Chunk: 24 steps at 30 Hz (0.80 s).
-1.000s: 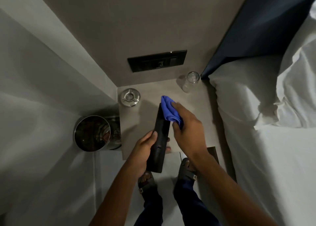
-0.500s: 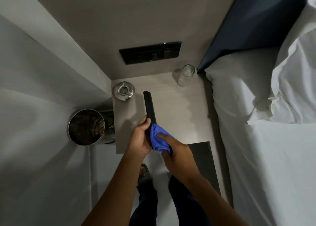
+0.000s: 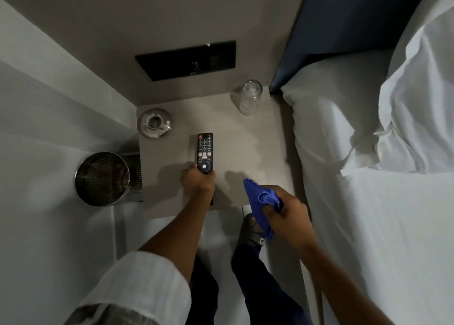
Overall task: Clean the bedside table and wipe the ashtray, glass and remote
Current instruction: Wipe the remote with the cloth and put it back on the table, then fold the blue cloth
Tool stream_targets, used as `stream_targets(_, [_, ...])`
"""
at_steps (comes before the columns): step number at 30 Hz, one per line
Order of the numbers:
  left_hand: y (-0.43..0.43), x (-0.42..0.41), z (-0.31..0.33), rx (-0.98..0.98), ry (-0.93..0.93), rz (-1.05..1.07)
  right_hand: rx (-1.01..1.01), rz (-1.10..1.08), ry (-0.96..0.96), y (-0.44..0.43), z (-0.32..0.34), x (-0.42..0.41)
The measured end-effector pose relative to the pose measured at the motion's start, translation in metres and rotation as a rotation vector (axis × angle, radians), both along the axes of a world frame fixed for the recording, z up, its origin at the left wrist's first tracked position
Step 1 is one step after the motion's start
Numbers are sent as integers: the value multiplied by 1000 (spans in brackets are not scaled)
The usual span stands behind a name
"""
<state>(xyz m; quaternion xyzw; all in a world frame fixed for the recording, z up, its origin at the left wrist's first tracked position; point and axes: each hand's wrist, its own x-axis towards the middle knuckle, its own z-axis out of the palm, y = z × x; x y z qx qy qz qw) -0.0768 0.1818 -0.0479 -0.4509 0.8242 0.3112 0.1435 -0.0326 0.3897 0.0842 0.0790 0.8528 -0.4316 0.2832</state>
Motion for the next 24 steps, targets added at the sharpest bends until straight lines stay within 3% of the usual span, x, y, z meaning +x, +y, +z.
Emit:
stream_targets(9, [12,10,-33,23,15,-23,26,-108,23,10,-17,16])
stream_targets(13, [9,24,-12,11,91,-107,-82,-220,-17,-6,-6,24])
stream_targets(15, [1,44,28,233,185,-56,-171,-320,-64,-22,10,30])
stream_targets(18, [-9,97,98,827,224,233,-361,-413,-168,-50,38,43])
stream_targets(21, [-32,172,162,1129,242,479,-381,-343,-211,-86,62,73])
stream_targets(24, [-58,241,227,1266,443,624,-401,-283,-248,-132,89,111])
